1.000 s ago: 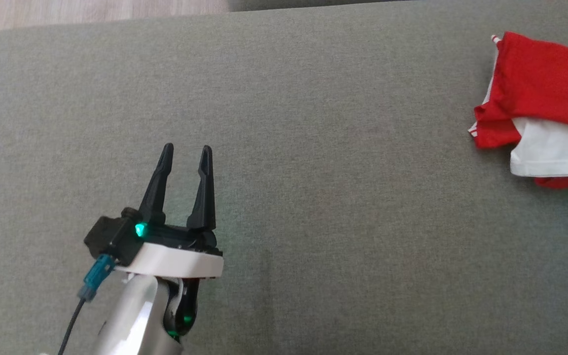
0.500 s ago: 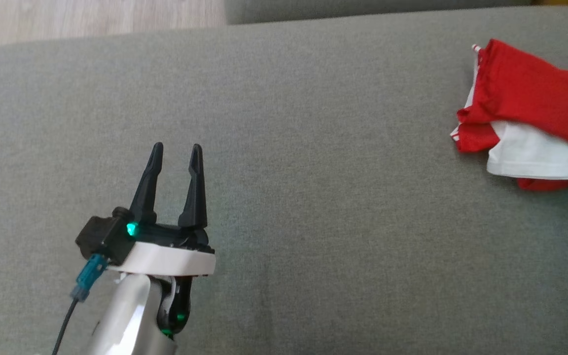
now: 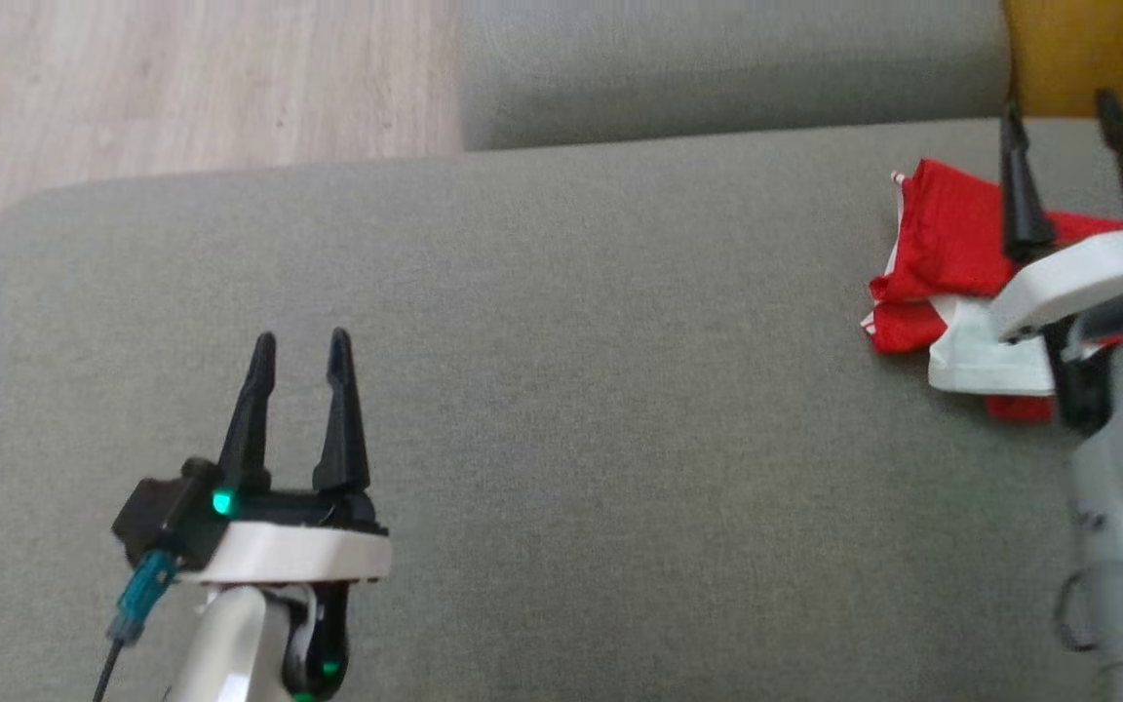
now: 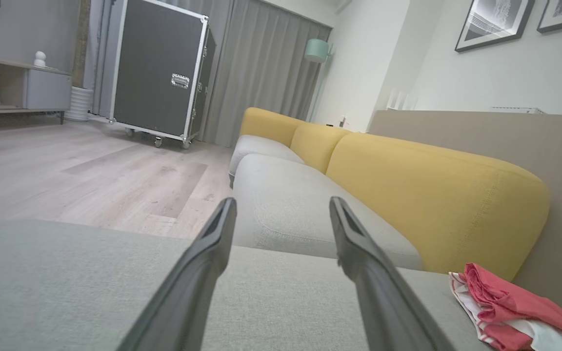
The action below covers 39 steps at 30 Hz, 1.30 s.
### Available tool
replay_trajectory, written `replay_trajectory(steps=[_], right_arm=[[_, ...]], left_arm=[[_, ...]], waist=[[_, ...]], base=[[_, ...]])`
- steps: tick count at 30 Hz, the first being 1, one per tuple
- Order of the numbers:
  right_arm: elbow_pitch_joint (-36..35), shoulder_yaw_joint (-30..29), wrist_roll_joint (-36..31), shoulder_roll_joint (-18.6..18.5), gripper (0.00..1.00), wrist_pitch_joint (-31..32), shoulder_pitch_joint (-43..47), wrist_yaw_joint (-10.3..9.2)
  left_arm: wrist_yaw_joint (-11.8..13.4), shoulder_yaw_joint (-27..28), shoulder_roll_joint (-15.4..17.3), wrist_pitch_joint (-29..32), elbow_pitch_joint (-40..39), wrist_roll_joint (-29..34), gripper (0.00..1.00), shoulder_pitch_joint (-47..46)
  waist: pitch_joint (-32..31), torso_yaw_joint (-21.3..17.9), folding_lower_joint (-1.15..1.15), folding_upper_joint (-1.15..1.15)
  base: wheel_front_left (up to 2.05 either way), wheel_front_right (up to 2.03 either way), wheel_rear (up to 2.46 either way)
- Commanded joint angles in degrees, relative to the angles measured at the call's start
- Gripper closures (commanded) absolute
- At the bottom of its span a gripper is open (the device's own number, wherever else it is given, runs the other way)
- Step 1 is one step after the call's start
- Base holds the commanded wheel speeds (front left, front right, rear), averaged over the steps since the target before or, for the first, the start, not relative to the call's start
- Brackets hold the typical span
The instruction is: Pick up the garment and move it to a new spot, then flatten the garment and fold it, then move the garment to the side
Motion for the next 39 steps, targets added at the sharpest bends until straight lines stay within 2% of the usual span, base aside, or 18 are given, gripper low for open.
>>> replay_trajectory(steps=[1, 4, 8, 12, 18, 39], right_arm=[[-5.32, -1.03, 2.34, 3.96, 0.00, -0.80, 0.94, -0.04], [-9.05, -3.09, 3.63, 8.77, 0.00, -1.83, 3.93, -0.04], [-12.39, -3.26, 4.73, 10.96, 0.00, -3.93, 10.10, -0.04], [-12.68, -0.10, 10.12, 11.10, 0.00, -6.80, 17.60, -0.04], [-11.14, 2.15, 11.69, 11.12, 0.00, -8.54, 25.17, -0.04], [-13.89, 2.55, 12.42, 11.13, 0.00, -8.85, 26.22, -0.04]], left_arm=[[0.33, 3.01, 0.21, -0.29, -2.19, -0.04, 0.00, -0.28], [0.27, 3.90, 0.21, -0.29, -2.21, 0.14, 0.00, 1.28], [-0.01, 3.72, 0.21, -0.29, -1.48, -0.49, 0.00, 3.01], [-0.32, 3.98, 0.21, -0.29, -1.16, -1.06, 0.00, 4.10], [-0.72, 3.39, 0.21, -0.29, 0.33, -2.31, 0.00, 6.20], [-1.37, 5.30, 0.21, -0.29, 0.85, -4.06, 0.00, 6.77]], waist=[[-2.19, 0.64, 0.01, 0.00], [-3.48, 0.90, 0.01, 0.00], [-4.27, 1.47, 0.01, 0.00], [-4.68, 1.88, 0.01, 0.00], [-4.96, 2.25, 0.01, 0.00], [-5.06, 2.15, 0.01, 0.00]], base=[[0.00, 0.00, 0.00], [0.00, 0.00, 0.00], [0.00, 0.00, 0.00], [0.00, 0.00, 0.00], [0.00, 0.00, 0.00], [0.00, 0.00, 0.00]])
